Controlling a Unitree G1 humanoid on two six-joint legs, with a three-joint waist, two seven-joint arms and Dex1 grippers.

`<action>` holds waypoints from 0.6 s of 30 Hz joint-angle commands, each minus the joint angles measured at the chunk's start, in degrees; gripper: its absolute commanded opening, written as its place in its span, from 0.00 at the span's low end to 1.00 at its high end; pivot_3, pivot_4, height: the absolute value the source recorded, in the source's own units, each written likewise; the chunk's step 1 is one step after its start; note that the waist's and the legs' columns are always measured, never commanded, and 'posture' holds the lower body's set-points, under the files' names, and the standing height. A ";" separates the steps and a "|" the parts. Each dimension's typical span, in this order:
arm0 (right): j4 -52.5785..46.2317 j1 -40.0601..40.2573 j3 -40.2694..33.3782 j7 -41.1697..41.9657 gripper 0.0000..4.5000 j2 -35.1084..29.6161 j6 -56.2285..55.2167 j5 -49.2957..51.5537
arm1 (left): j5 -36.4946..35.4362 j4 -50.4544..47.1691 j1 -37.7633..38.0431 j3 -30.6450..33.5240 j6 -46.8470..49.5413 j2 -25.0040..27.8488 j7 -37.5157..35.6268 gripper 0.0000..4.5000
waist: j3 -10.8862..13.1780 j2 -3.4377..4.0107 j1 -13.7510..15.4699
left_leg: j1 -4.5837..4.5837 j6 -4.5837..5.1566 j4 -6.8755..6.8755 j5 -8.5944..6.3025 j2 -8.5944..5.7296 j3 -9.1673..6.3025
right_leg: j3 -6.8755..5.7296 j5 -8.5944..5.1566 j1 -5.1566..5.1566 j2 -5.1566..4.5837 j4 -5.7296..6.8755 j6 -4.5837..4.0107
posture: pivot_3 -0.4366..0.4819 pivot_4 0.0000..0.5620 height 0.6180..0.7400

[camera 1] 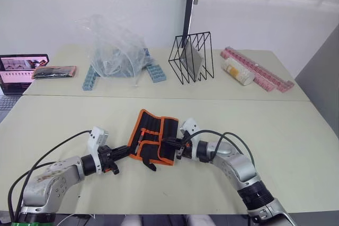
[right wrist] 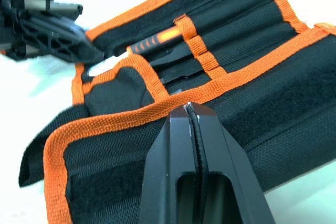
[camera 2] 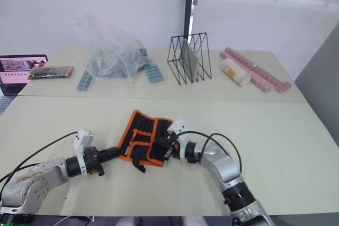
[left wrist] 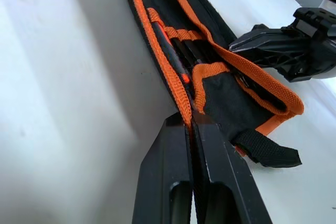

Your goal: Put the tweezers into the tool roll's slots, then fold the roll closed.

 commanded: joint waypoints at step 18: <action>4.90 1.11 2.12 -4.66 0.00 4.04 -3.84 -10.00 | 9.55 -1.98 -16.36 -17.54 -5.89 2.10 -7.67 0.01 | 0.07 0.02 0.87 | -0.16 -0.06 -0.02 0.04 -0.02 -0.27 | -0.31 -0.05 0.01 -0.02 0.01 -0.13 | 0.48 0.27 0.84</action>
